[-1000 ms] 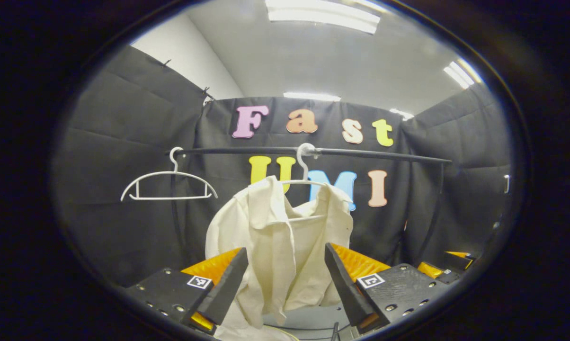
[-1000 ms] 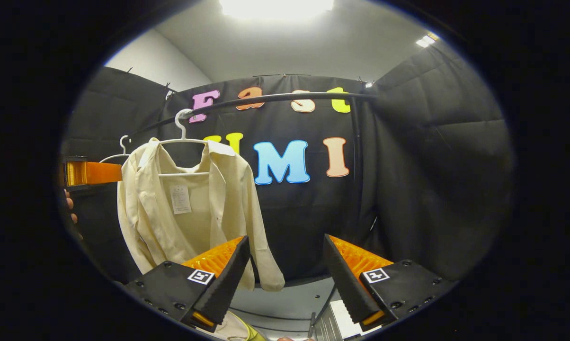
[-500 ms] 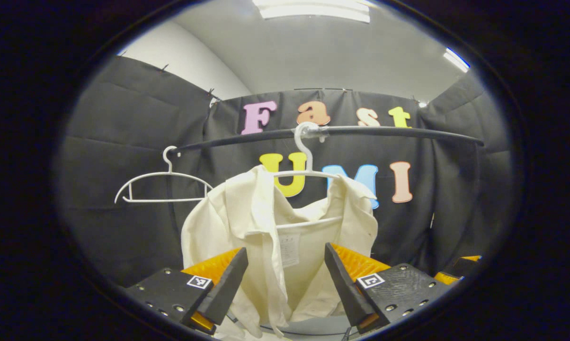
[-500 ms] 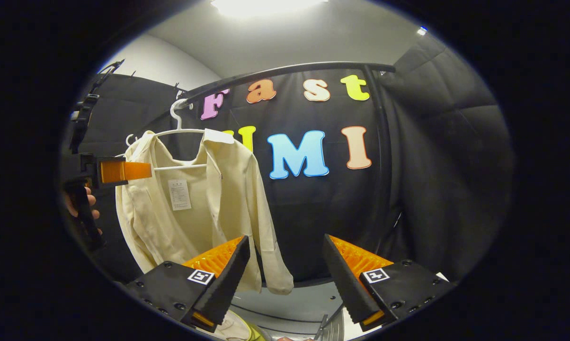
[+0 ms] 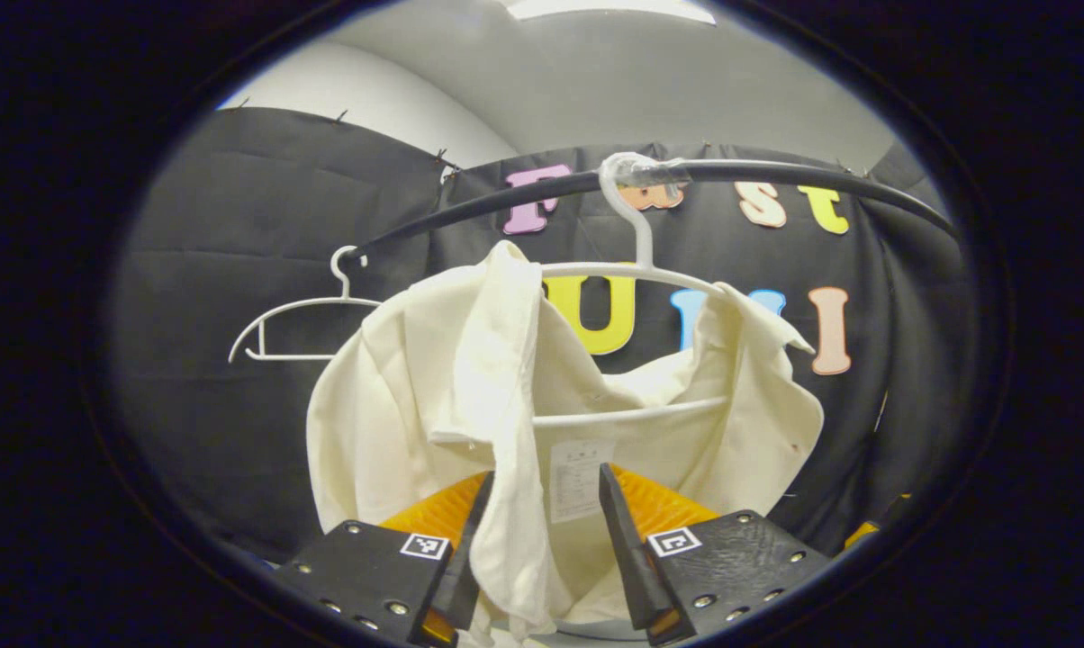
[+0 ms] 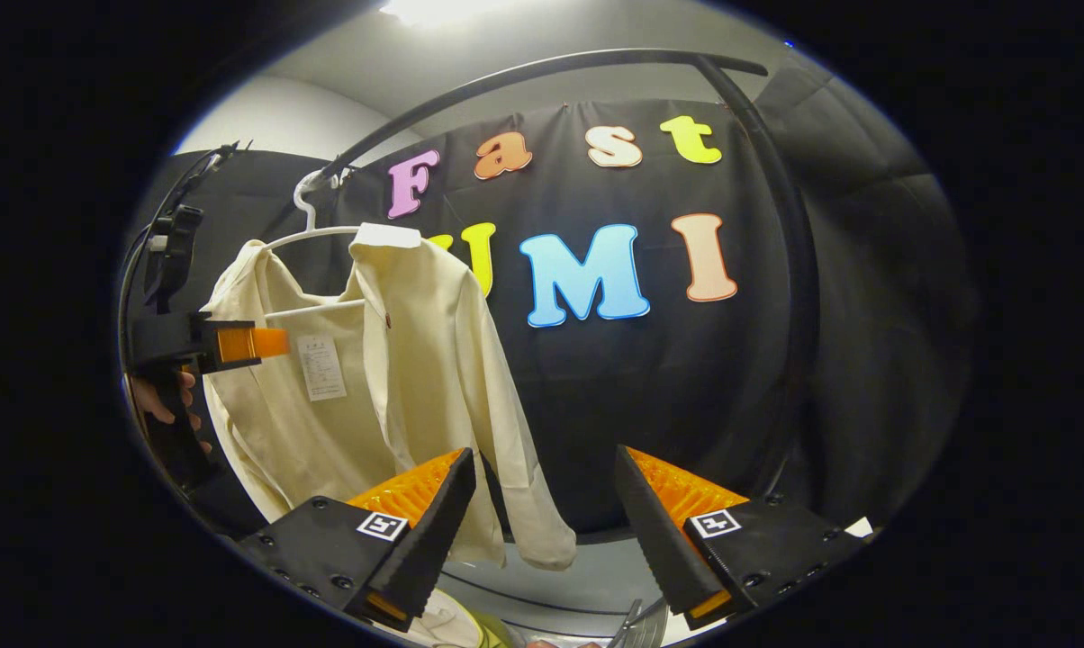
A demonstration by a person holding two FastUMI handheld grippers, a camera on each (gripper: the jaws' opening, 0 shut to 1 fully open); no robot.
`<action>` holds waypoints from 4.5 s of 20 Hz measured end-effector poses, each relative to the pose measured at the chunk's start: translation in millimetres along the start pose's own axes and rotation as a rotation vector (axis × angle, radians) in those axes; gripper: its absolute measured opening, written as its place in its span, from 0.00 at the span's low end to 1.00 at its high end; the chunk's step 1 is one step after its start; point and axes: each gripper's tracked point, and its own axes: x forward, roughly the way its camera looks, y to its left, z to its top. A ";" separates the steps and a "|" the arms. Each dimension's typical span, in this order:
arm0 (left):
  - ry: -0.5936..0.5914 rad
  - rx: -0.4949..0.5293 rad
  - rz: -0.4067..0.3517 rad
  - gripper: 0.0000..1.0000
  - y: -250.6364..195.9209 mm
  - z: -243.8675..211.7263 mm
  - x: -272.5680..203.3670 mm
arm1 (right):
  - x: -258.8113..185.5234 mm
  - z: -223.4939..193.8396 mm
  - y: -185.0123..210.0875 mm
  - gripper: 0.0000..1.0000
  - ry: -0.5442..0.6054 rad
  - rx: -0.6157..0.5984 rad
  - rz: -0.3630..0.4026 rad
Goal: Grasp the clothes on the hanger with both hands and then place them into the laundry hamper below.
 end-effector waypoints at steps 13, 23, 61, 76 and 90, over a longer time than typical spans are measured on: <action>-0.010 -0.058 0.023 0.02 22.0 4.6 1.9 | 28.8 -6.1 36.3 0.98 0.043 0.015 0.153; -0.014 -0.101 -0.098 0.01 32.7 26.9 -22.4 | 46.0 47.2 141.3 0.98 -0.049 0.083 0.324; -0.037 -0.115 -0.265 0.02 92.3 64.2 -43.1 | 147.7 156.8 57.9 0.07 -0.253 0.199 -0.077; -0.112 -0.164 -0.319 0.02 114.4 101.4 -49.2 | 158.4 163.5 31.3 0.07 -0.294 0.127 -0.136; -0.055 -0.262 -0.229 0.02 176.0 69.4 1.3 | 183.6 146.7 26.2 0.07 -0.268 0.091 -0.157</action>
